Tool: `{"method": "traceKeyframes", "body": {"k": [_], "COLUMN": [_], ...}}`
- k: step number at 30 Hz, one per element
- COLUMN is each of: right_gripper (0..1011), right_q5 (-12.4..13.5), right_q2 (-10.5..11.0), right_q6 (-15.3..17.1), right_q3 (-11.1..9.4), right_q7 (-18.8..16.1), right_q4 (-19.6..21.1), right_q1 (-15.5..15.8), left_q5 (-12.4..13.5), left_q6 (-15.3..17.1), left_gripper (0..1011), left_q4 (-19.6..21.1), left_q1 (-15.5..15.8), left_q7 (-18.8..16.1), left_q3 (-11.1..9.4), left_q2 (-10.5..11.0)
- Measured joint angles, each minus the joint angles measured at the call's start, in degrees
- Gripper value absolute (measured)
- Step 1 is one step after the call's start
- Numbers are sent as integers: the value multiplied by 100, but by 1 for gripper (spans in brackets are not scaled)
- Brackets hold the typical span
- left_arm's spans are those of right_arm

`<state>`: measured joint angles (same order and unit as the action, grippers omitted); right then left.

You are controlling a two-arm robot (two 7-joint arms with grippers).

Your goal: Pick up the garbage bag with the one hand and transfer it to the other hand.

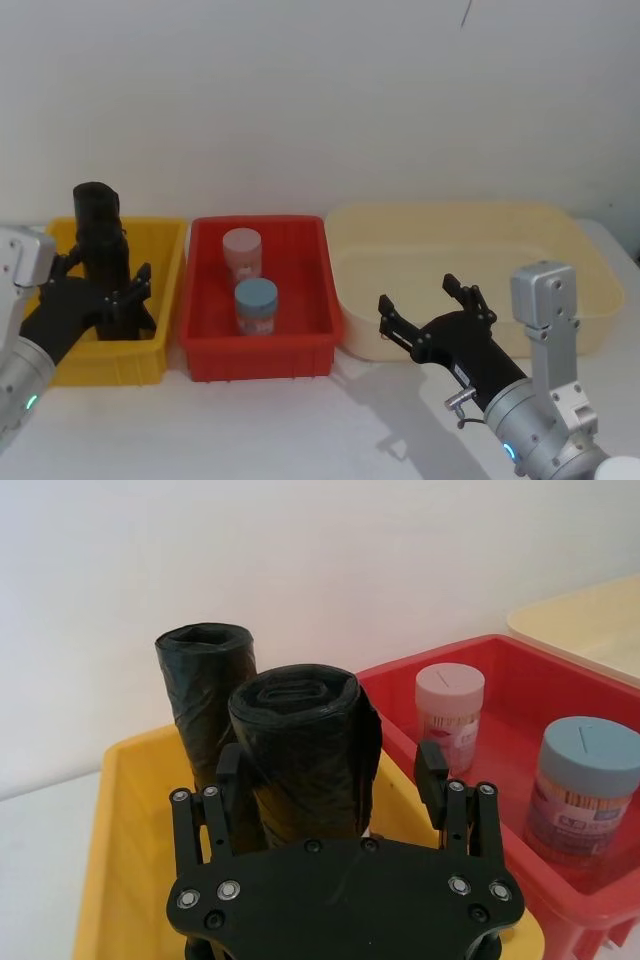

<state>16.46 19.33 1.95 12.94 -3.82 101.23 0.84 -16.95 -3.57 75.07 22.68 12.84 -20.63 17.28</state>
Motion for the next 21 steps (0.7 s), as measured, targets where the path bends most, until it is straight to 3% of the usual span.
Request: {"method": "traceKeyframes", "body": {"k": [5, 15, 16, 21], "right_gripper": [1004, 1004, 1004, 1004], "right_q5": [0, 0, 0, 0], "right_q2": [0, 0, 0, 0], "right_q6": [0, 0, 0, 0], "right_q3": [0, 0, 0, 0], "right_q7": [0, 0, 0, 0], "right_q4": [0, 0, 0, 0], "right_q1": [0, 0, 0, 0], "left_q5": [34, 94, 100, 128], "left_q6": [-32, -122, -136, -173], "left_gripper": [962, 712, 646, 553], "left_q4": [-124, -275, -287, -298], "left_q1": [79, 162, 168, 176], "left_q7": [37, 73, 82, 99], "left_q3": [-2, 28, 34, 57], "left_q2": [-45, -116, -124, -140]}}
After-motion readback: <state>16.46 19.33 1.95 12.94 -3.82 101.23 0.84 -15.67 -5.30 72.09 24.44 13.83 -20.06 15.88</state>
